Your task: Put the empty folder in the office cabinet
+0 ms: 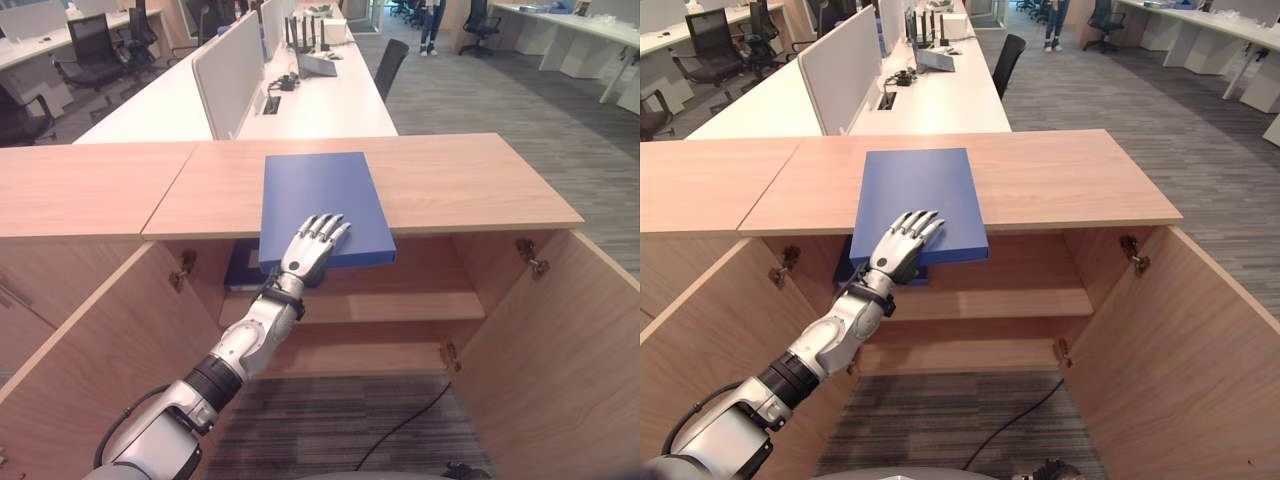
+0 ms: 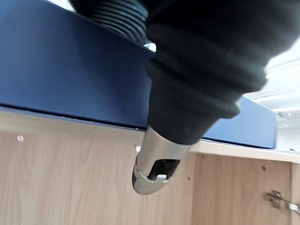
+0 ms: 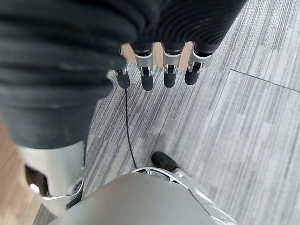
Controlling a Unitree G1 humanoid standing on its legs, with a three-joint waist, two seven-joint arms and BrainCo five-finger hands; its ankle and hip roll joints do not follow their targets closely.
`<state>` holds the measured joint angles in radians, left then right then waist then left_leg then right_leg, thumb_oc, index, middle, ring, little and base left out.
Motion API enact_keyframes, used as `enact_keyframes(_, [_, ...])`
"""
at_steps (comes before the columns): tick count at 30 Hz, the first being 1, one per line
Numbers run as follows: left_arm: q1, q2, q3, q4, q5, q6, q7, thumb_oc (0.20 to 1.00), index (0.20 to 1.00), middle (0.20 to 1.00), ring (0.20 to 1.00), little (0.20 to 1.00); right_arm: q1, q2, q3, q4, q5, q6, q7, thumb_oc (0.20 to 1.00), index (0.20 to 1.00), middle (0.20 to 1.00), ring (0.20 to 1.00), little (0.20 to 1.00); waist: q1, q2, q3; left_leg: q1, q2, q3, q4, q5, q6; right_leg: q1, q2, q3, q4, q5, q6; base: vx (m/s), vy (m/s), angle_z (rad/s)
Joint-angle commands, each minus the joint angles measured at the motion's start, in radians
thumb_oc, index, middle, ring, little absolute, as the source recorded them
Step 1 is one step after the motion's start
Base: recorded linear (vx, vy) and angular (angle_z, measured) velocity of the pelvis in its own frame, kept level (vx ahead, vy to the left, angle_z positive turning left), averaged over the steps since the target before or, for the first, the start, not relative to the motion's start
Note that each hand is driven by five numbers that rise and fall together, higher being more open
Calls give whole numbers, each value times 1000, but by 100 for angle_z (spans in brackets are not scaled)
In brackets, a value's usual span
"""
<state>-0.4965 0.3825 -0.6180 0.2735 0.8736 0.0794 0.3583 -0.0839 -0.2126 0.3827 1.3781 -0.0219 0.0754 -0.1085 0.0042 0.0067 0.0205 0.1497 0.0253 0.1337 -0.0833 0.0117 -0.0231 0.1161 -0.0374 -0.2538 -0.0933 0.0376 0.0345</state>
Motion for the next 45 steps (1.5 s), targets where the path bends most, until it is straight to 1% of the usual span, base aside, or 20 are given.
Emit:
enact_keyframes(1, [-198, -4, 64, 48, 50, 18, 76, 1000, 1000, 1000, 1000, 1000, -61, 35, 34, 81, -28, 1, -15, 1000, 1000, 1000, 1000, 1000, -11, -72, 4, 35, -11, -19, -4, -113, -2, 39, -42, -12, 6, -21, 80, 0, 0, 0])
enact_keyframes(6, [-230, -3, 64, 58, 71, 35, 86, 1000, 1000, 1000, 1000, 1000, -61, 33, 35, 85, -34, 0, -18, 1000, 1000, 1000, 1000, 1000, -14, -71, 0, 37, -11, -18, -4, -115, -2, 40, -43, -11, 6, -22, 81, 0, 0, 0])
enact_keyframes(9, [-257, -13, 44, 104, 91, 55, 80, 1000, 1000, 1000, 1000, 1000, -67, 31, 39, 84, -34, 1, -18, 1000, 1000, 1000, 1000, 1000, -18, -70, 0, 37, -11, -18, -4, -115, -2, 39, -41, -9, 6, -22, 81, 0, 0, 0])
enact_keyframes(13, [-296, -40, -8, 231, 117, 83, 70, 1000, 1000, 1000, 1000, 1000, -70, 29, 46, 83, -30, -1, -19, 1000, 1000, 1000, 1000, 1000, -24, -70, -4, 41, -12, -13, -4, -118, -3, 40, -41, -7, 6, -22, 81, -1, -1, -1])
enact_keyframes(14, [-298, -43, -10, 236, 117, 84, 73, 1000, 1000, 1000, 1000, 1000, -69, 29, 46, 83, -30, -1, -19, 1000, 1000, 1000, 1000, 1000, -24, -70, -3, 41, -12, -13, -4, -118, -3, 40, -41, -7, 6, -22, 81, -7, -5, -5])
enact_keyframes(20, [-306, -72, -52, 396, 137, 120, 61, 1000, 1000, 1000, 1000, 1000, -63, 32, 51, 87, -24, -4, -20, 1000, 1000, 1000, 1000, 1000, -31, -66, -7, 48, -11, -6, -4, -120, -3, 44, -39, -3, 6, -25, 81, -2, 0, -5])
enact_keyframes(21, [-307, -75, -53, 401, 136, 120, 64, 956, 956, 956, 956, 956, -63, 32, 50, 87, -24, -5, -20, 1000, 1000, 1000, 1000, 1000, -31, -65, -7, 48, -11, -6, -4, -120, -3, 44, -39, -3, 6, -25, 81, 0, 0, 0])
enact_keyframes(23, [-312, -95, -69, 492, 141, 136, 72, 200, 200, 200, 200, 200, -55, 28, 48, 94, -31, -5, -19, 1000, 1000, 1000, 1000, 1000, -35, -61, -9, 54, -12, -2, -4, -123, -3, 46, -39, 1, 6, -27, 81, 0, 0, 0])
enact_keyframes(26, [-314, -107, -70, 549, 128, 146, 85, 200, 200, 200, 200, 200, -48, 28, 48, 98, -35, -6, -21, 1000, 1000, 1000, 1000, 1000, -39, -58, -10, 58, -12, 2, -4, -125, -3, 48, -40, 0, 6, -27, 82, -1, 10, -4])
enact_keyframes(30, [-340, -98, -64, 605, 114, 162, 108, 200, 200, 200, 200, 200, -34, 22, 48, 104, -43, -8, -21, 1000, 1000, 1000, 1000, 1000, -45, -50, -17, 72, -12, 11, -4, -129, -3, 56, -39, 3, 6, -30, 83, 1, 4, -1])
enact_keyframes(31, [-341, -99, -64, 605, 114, 162, 108, 200, 200, 200, 200, 200, -34, 22, 48, 104, -43, -8, -21, 1000, 1000, 1000, 1000, 1000, -45, -50, -17, 72, -12, 11, -4, -130, -3, 57, -39, 3, 6, -30, 83, 8, 19, -4])
enact_keyframes(34, [-384, -63, -42, 601, 92, 172, 135, 200, 200, 200, 200, 200, -29, 13, 48, 109, -53, -7, -18, 1000, 1000, 1000, 1000, 1000, -50, -45, -23, 81, -12, 16, -4, -133, -4, 64, -39, 6, 6, -32, 83, -2, 10, -6])
enact_keyframes(38, [-389, -46, -27, 577, 71, 171, 145, 200, 200, 200, 200, 200, -35, 15, 52, 104, -55, -7, -19, 1000, 1000, 1000, 1000, 1000, -49, -43, -25, 86, -11, 17, -4, -132, -5, 69, -38, 7, 6, -35, 82, 0, 1, -1])
enact_keyframes(41, [-376, -36, -1, 516, 45, 157, 151, 200, 200, 200, 200, 200, -35, 11, 53, 102, -60, -7, -22, 1000, 1000, 1000, 1000, 1000, -48, -44, -23, 85, -11, 14, -4, -132, -5, 69, -38, 6, 6, -36, 81, 0, 0, 0])
enact_keyframes(42, [-334, -27, 36, 392, 11, 125, 156, 200, 200, 200, 200, 200, -36, 10, 43, 97, -62, -6, -26, 1000, 1000, 1000, 1000, 1000, -40, -48, -18, 83, -10, 11, -4, -130, -5, 69, -38, 4, 6, -37, 80, 0, 0, 0])
enact_keyframes(44, [-327, -22, 41, 381, 13, 125, 149, 200, 200, 200, 200, 200, -35, 10, 45, 97, -62, -5, -26, 1000, 1000, 1000, 1000, 1000, -42, -47, -19, 83, -10, 11, -4, -130, -5, 70, -38, 3, 6, -37, 80, 0, 0, 0])
enact_keyframes(45, [-249, -20, 74, 239, -25, 73, 145, 200, 200, 200, 200, 200, -39, 9, 22, 92, -55, -4, -29, 1000, 1000, 1000, 1000, 1000, -31, -51, -8, 78, -10, 6, -4, -128, -5, 68, -39, -1, 6, -36, 79, -8, -11, 3])
